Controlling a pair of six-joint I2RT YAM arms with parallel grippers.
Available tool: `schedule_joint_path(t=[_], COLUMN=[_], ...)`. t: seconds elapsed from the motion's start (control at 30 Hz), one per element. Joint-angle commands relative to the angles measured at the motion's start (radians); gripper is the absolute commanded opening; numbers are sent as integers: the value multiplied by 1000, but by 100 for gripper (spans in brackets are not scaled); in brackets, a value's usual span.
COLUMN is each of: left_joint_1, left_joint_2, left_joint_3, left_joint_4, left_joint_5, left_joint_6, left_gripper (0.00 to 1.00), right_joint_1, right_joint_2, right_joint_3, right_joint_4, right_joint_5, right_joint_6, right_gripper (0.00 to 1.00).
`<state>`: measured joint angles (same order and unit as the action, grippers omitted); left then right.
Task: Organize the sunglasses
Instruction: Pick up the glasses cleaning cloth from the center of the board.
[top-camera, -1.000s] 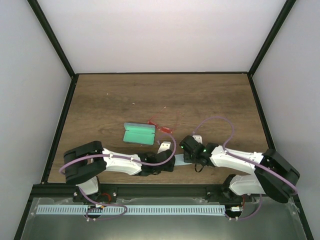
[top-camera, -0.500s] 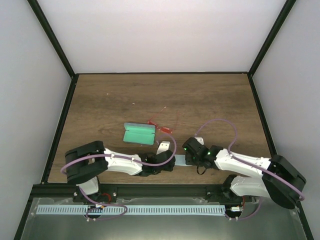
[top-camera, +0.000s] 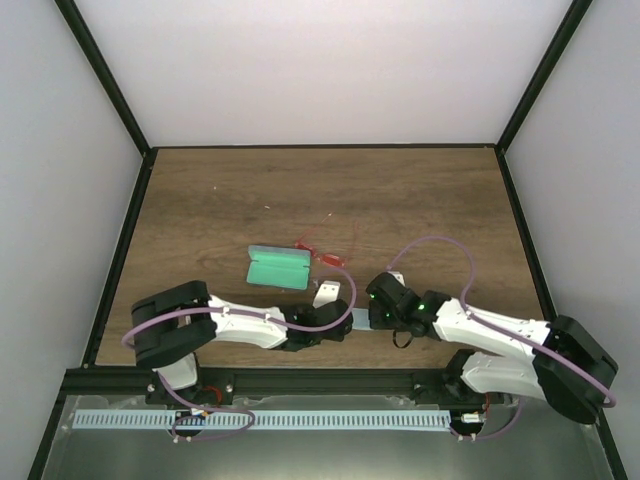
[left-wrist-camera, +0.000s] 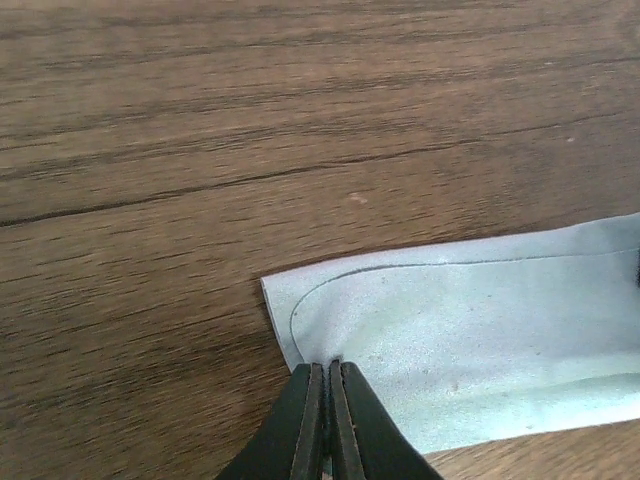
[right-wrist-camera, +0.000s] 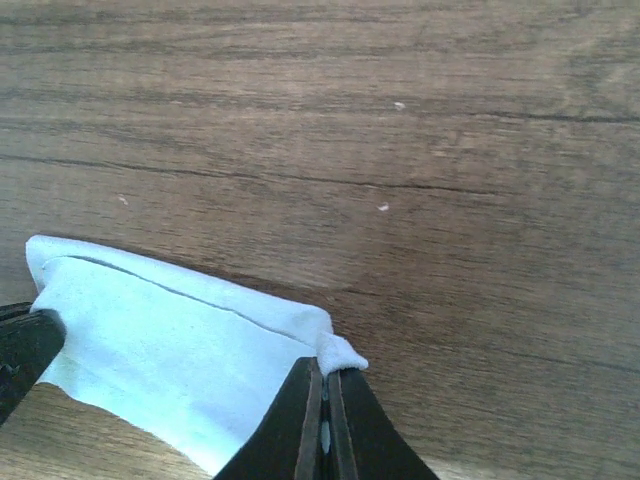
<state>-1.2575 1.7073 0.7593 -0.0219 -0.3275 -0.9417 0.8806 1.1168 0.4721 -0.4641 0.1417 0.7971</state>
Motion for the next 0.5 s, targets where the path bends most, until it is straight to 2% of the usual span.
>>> schedule_joint_path(t=[0.0, 0.47], left_joint_1=[1, 3], left_joint_2=[-39, -114], left_joint_3=[-9, 4], left_joint_4=[-131, -196], left_joint_5=[-66, -198], left_joint_6=[4, 16], left_gripper=[4, 4], right_joint_1=[9, 23], right_joint_2=[20, 133], right_joint_3=[60, 180], right_joint_4=[31, 94], right_joint_5=[-8, -36], right_joint_6=[-31, -74], right_gripper=[1, 1])
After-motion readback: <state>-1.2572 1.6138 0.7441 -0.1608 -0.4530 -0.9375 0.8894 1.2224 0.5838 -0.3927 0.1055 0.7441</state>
